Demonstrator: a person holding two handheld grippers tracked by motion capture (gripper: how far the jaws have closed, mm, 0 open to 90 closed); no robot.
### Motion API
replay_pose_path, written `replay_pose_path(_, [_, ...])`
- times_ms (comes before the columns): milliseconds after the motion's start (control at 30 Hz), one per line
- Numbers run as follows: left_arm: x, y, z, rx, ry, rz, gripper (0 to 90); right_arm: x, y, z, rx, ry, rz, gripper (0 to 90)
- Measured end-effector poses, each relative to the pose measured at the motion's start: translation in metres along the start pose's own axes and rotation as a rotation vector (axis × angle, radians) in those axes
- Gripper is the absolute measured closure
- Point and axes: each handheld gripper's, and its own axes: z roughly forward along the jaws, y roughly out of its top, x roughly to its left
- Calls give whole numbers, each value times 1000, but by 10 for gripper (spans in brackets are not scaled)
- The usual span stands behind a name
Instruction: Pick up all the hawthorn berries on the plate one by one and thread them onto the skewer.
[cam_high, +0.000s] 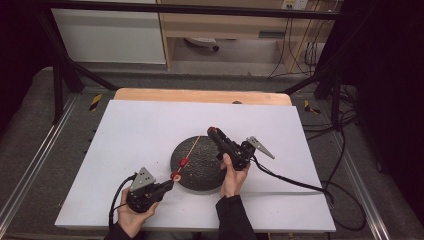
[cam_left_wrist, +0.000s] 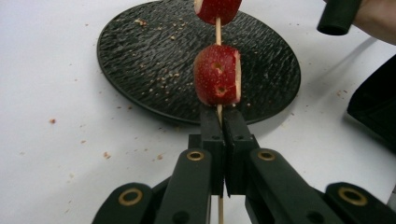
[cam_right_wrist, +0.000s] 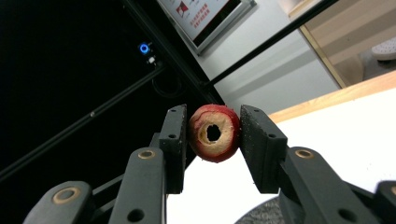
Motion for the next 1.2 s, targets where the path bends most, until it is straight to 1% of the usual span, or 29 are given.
replay_pose_path(133, [-4,3,3,-1,-7,-3,883,-1,3,2,-38,1,8,634])
replay_pose_path(233, [-7,6,6,-4,-10,-6,882,-1,4,2,-53,7,13,634])
replay_pose_path(333, [-9,9,8,-6,-18,-12,883,-1,5,3,-66,12,17,634])
replay_pose_path(600, [-13,13,14,0,-23,-14,883,-1,5,2,-91,25,6,634])
replay_pose_path(1067, [-16,15,18,-5,-25,-10,884,0,5,1,-89,35,-9,635])
replay_pose_path(1200, [-16,15,18,-5,-25,-9,884,0,6,1,-82,31,-22,635])
